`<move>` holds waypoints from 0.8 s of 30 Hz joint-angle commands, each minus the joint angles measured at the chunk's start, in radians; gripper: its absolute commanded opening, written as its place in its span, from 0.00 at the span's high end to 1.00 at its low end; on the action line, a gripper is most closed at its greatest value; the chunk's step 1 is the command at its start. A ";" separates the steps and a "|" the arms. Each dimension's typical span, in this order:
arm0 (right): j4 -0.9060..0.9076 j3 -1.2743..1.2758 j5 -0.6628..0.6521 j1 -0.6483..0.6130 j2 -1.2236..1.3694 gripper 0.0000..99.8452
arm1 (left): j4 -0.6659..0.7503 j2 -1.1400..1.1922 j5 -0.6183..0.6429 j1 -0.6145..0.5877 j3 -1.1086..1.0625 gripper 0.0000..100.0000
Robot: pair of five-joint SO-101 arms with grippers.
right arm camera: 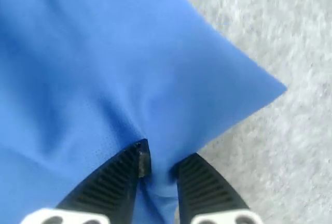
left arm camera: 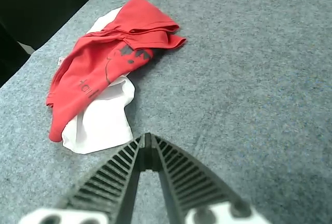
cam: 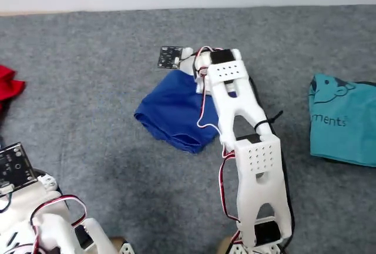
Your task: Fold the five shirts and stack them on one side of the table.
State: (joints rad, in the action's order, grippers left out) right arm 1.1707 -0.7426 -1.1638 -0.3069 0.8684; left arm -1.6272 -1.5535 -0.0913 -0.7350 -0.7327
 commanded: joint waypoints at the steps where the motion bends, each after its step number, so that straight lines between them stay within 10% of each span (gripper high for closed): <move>1: -0.027 -0.020 0.078 -0.015 -0.062 0.88 | -0.006 -0.006 -0.009 0.000 0.002 1.00; 24: 0.335 -0.020 0.944 0.030 -0.409 0.75 | -0.006 -0.006 -0.009 0.002 0.007 1.00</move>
State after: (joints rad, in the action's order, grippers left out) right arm 1.4270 -0.7426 -0.2831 -0.2946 0.5570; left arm -1.6272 -1.5535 -0.0913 -0.7350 -0.7327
